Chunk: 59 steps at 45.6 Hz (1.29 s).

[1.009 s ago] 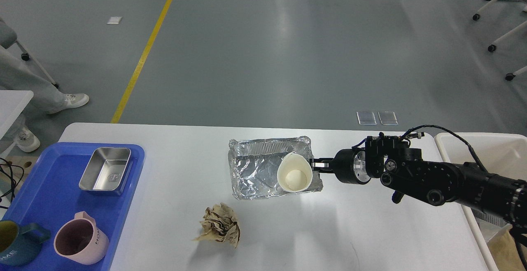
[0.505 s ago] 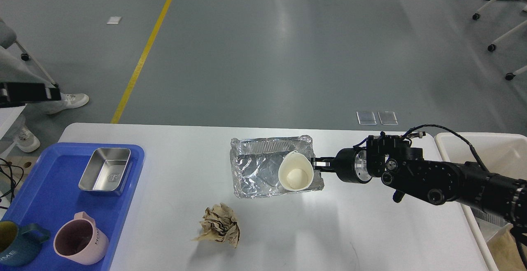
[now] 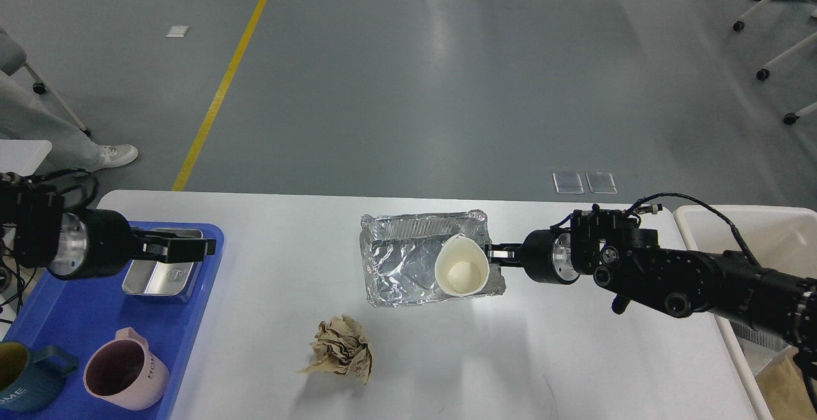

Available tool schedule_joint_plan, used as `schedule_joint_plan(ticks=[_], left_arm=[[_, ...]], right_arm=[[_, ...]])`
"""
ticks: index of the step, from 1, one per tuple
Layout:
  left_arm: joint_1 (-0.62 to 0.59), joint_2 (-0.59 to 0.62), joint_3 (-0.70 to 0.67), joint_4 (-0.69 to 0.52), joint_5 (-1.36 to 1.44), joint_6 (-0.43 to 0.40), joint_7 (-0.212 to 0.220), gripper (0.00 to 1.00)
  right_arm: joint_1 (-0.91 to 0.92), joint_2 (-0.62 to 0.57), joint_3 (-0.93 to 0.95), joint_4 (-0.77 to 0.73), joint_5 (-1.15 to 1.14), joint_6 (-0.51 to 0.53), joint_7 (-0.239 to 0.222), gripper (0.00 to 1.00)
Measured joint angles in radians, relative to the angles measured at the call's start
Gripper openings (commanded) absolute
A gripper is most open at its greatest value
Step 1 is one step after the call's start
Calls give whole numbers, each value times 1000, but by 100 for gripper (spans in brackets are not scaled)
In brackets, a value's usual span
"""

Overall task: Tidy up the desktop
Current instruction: 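Reach the left gripper down to the crumpled brown paper, then grasp the crumpled brown paper with the left gripper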

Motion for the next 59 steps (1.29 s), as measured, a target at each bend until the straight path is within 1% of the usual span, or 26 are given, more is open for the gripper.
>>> schedule_joint_plan(ticks=[6, 7, 16, 24, 31, 36, 39, 43, 45, 48, 52, 53, 59], left_arm=[[53, -118, 0, 26, 47, 17, 17, 87], [68, -155, 0, 39, 62, 19, 22, 87], [139, -337, 0, 120, 90, 33, 59, 87], [192, -497, 7, 209, 94, 37, 72, 87], [228, -576, 9, 272, 124, 47, 73, 86], [259, -610, 9, 317, 154, 61, 72, 82], [277, -623, 9, 342, 163, 75, 69, 73], [300, -629, 9, 377, 168, 90, 67, 57], [308, -632, 9, 390, 168, 93, 67, 44], [315, -638, 9, 402, 168, 94, 67, 19], [316, -643, 9, 406, 168, 86, 67, 4], [316, -643, 9, 406, 168, 81, 67, 1], [304, -643, 10, 403, 167, 36, 66, 0]], right_arm=[[0, 2, 0, -2, 0, 0, 0, 0], [0, 2, -1, -2, 0, 0, 0, 0], [0, -2, -8, -2, 0, 0, 0, 0], [0, -2, -8, -2, 0, -1, 1, 0], [1, -2, -8, -2, 0, -1, 1, 0], [1, -2, -8, -2, 0, -1, 1, 0], [2, -3, -8, -1, 0, -1, 1, 0], [2, -4, -8, -1, 0, -1, 1, 0], [2, -4, -8, -1, 0, -1, 1, 0], [2, -4, -8, -1, 0, -1, 2, 0], [1, -4, -8, 0, 0, -1, 2, 0], [1, -4, -8, 0, 0, -1, 2, 0], [0, -4, -9, 0, 0, -1, 2, 0]])
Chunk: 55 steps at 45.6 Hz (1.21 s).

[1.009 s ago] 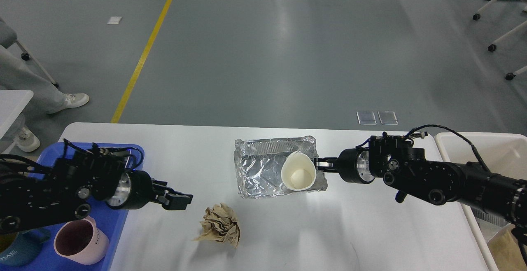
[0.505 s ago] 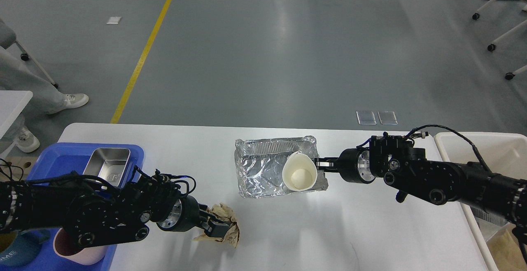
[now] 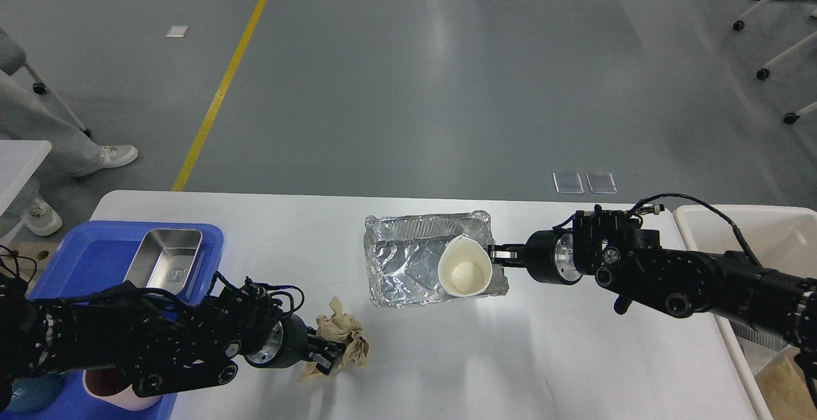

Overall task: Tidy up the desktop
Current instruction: 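Grasp the crumpled brown paper with the left gripper, then lift the brown paper and carry it over the foil tray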

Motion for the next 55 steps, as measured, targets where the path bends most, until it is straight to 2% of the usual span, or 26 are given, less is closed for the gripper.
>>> schedule_joint_plan(ticks=[15, 28, 35, 42, 48, 49, 55], left_arm=[[-56, 49, 0, -72, 0, -23, 2, 0], [-218, 301, -4, -314, -1, -45, -8, 1], [-301, 505, -8, -385, 5, -100, -31, 1], [-407, 704, -18, -413, 6, -147, -106, 2], [-526, 780, -81, -434, 5, -243, -118, 2], [-560, 786, -120, -436, 0, -285, -116, 2], [-627, 770, -241, -430, -40, -367, -114, 3]], right_arm=[[1, -1, -2, 0, 1, 0, 0, 0], [1, -2, -2, 0, 1, 0, 0, 0], [1, -1, -2, 0, 0, 0, 0, 0], [0, 0, -2, 0, 0, 0, -1, 0], [2, 1, -2, 0, 0, 0, -2, 0], [2, 2, -2, 0, 0, 0, -2, 0], [3, 2, -2, 0, 1, 0, -2, 0]])
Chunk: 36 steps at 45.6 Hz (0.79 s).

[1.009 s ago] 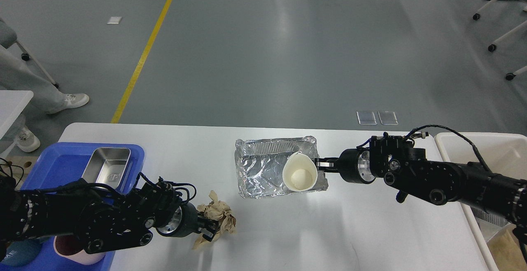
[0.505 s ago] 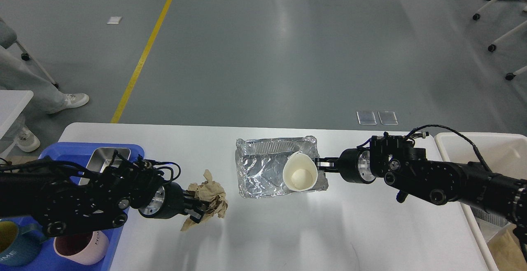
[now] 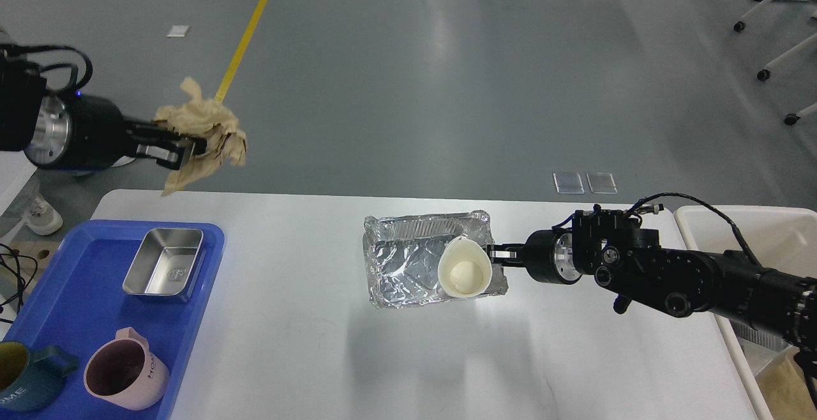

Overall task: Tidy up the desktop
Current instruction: 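Lift the brown paper and carry it over the foil tray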

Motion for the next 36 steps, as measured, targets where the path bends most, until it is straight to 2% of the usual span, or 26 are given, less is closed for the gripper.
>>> schedule_joint_plan(ticks=[12, 17, 28, 36], left_arm=[[-192, -51, -35, 31, -130, -63, -23, 4], [-227, -58, -35, 37, -162, -67, -27, 4], [-215, -179, -32, 57, -168, -60, -24, 4], [-149, -315, -19, 105, -167, -48, -17, 4]], right_arm=[[0, -1, 0, 2, 0, 0, 0, 0], [0, -2, 0, 2, 0, 0, 0, 0], [0, -3, 0, 2, 0, 0, 0, 0], [0, -2, 0, 2, 0, 0, 0, 0]])
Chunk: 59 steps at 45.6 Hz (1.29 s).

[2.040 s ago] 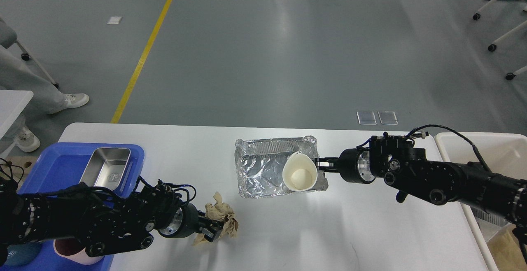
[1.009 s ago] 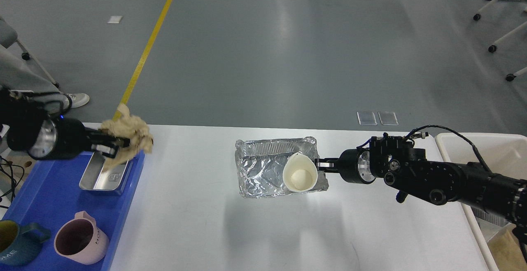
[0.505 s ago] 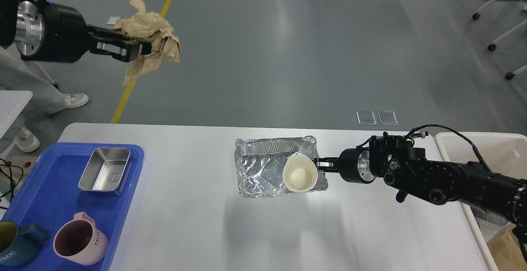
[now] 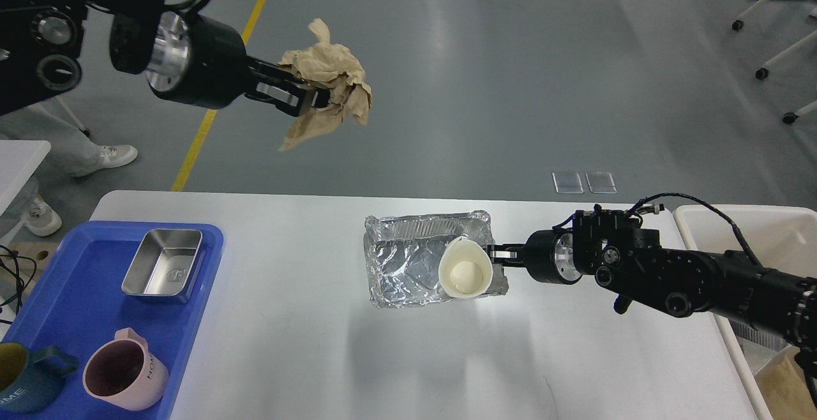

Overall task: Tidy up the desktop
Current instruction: 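Lift the brown paper and carry it over the foil tray, then drop the brown paper into the foil tray and raise left gripper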

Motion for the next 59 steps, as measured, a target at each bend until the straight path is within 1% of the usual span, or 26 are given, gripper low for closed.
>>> schedule_joint_plan(ticks=[6, 13, 24, 31, 47, 49, 54, 57, 59], left_arm=[[70, -106, 2, 51, 6, 2, 6, 4], [162, -228, 5, 112, 11, 18, 26, 4], [246, -352, 5, 179, 17, 26, 32, 4], [282, -398, 6, 225, 29, 31, 33, 5], [366, -479, 7, 323, 39, 32, 33, 11], [373, -485, 7, 329, 39, 33, 33, 14], [383, -503, 7, 347, 39, 37, 34, 27], [388, -517, 7, 356, 39, 48, 39, 37], [389, -521, 7, 359, 39, 56, 41, 40]], right_arm=[[0, 0, 1, 0, 0, 0, 0, 0], [0, -3, 2, 0, 0, 0, 0, 0], [4, -11, 3, 4, 1, 0, 1, 0], [6, -11, 4, 6, 2, 0, 1, 0], [12, -11, 5, 8, 3, -1, 0, 0], [13, -11, 5, 8, 3, -1, 0, 0], [14, -11, 5, 8, 3, -1, 0, 0], [14, -11, 5, 9, 3, -1, 0, 0], [14, -11, 5, 9, 3, -1, 0, 0]])
